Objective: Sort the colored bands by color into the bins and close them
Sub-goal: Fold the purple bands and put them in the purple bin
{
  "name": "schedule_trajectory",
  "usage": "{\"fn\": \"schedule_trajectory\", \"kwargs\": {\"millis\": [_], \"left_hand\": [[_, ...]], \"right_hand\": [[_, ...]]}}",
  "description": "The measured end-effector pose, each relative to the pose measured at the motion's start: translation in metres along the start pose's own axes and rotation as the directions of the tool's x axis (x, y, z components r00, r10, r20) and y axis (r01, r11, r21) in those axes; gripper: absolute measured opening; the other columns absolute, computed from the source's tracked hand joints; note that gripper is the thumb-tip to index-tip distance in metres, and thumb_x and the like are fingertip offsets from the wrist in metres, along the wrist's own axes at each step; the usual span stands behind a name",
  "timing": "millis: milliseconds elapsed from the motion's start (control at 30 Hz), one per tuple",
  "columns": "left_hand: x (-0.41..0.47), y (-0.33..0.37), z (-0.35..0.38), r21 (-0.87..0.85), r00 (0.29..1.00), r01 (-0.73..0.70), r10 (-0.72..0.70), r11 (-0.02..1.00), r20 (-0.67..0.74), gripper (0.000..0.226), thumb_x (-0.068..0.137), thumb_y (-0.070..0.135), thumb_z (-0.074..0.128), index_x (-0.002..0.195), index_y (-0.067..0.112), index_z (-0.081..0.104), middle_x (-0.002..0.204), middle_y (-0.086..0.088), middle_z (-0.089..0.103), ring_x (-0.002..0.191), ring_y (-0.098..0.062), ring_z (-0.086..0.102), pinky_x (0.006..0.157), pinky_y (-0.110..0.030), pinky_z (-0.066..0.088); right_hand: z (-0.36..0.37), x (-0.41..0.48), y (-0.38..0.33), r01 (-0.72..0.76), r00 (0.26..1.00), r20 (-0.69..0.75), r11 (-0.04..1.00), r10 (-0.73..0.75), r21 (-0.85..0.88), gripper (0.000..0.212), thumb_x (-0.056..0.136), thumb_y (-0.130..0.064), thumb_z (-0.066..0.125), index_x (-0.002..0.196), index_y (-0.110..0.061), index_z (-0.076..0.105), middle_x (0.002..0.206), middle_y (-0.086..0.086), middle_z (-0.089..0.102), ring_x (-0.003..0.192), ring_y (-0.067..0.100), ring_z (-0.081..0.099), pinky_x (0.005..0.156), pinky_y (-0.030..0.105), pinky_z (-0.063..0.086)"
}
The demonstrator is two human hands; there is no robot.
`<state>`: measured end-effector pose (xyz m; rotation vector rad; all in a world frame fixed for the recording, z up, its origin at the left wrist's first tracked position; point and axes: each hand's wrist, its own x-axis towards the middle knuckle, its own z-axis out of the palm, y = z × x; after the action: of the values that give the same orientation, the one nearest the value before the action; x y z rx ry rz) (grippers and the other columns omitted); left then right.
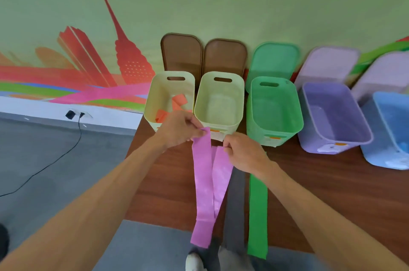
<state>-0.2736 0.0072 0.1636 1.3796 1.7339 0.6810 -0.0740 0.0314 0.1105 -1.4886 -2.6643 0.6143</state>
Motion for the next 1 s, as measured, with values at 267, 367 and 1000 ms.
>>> {"fn": "schedule_trajectory", "kwargs": {"millis": [267,367,1000], "left_hand": [[-0.021,0.055,-0.007,0.01,0.976,-0.206,0.205,0.978,0.078,0.017,0.076,0.0,0.065,0.071,0.017,0.06,0.057,0.008,0.053,0.055,-0.006,0.052,0.056,-0.023,0.047],[-0.026,0.077,-0.004,0.043,0.96,-0.264,0.257,0.964,0.114,0.013,0.076,0.004,0.065,0.075,0.017,0.062,0.061,0.007,0.055,0.057,-0.011,0.055,0.058,-0.025,0.049],[0.053,0.282,0.087,-0.239,0.916,-0.393,0.401,0.888,-0.017,0.008,0.084,0.007,0.067,0.082,0.011,0.061,0.064,-0.009,0.06,0.045,-0.012,0.057,0.046,-0.02,0.048]], "right_hand": [[-0.051,-0.046,-0.018,-0.034,0.994,-0.097,0.99,0.048,0.136,0.012,0.095,-0.016,0.045,0.094,-0.01,0.055,0.078,0.002,0.058,0.067,0.015,0.052,0.063,0.03,0.04],[-0.077,-0.058,-0.015,-0.064,0.986,-0.139,0.973,0.097,0.222,0.012,0.096,-0.017,0.047,0.093,-0.009,0.056,0.076,0.003,0.056,0.066,0.012,0.048,0.062,0.025,0.039],[-0.246,-0.084,0.148,-0.173,0.781,-0.509,0.908,0.363,0.382,0.006,0.086,-0.018,0.061,0.08,-0.017,0.061,0.059,-0.007,0.053,0.067,0.017,0.051,0.063,0.026,0.034]]}}
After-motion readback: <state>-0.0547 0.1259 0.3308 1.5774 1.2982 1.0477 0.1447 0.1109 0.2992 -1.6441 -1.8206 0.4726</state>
